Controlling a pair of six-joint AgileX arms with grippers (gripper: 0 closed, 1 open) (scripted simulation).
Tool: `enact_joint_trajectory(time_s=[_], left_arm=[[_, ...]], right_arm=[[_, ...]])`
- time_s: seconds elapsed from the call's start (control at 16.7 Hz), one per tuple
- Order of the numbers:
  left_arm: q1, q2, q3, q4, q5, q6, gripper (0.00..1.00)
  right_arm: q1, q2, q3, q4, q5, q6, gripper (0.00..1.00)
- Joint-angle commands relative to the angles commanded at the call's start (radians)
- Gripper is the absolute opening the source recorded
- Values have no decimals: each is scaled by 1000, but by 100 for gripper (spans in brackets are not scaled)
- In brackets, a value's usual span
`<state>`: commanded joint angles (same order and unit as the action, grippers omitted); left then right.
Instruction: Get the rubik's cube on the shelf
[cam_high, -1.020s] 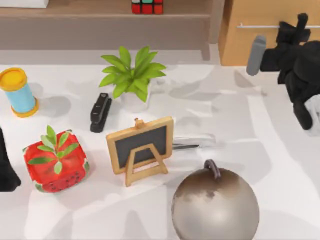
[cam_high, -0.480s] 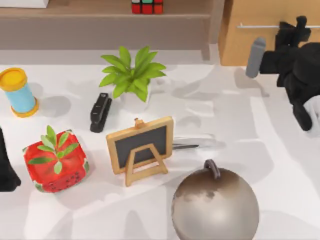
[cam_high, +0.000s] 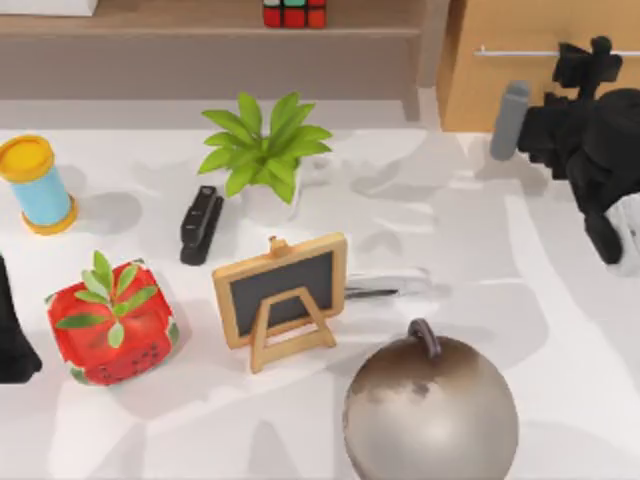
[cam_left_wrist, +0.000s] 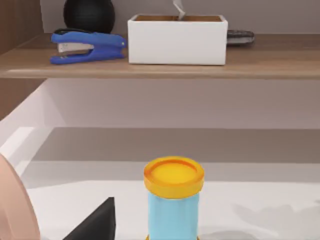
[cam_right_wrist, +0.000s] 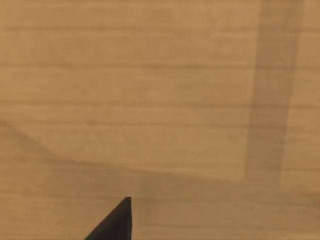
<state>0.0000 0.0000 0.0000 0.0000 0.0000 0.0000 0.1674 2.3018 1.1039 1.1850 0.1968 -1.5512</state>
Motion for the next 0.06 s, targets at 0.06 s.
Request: enact_joint_trajectory(time_s=[0.06], left_arm=[[0,0,0,0,0,0,100]], right_arm=[[0,0,0,0,0,0,100]])
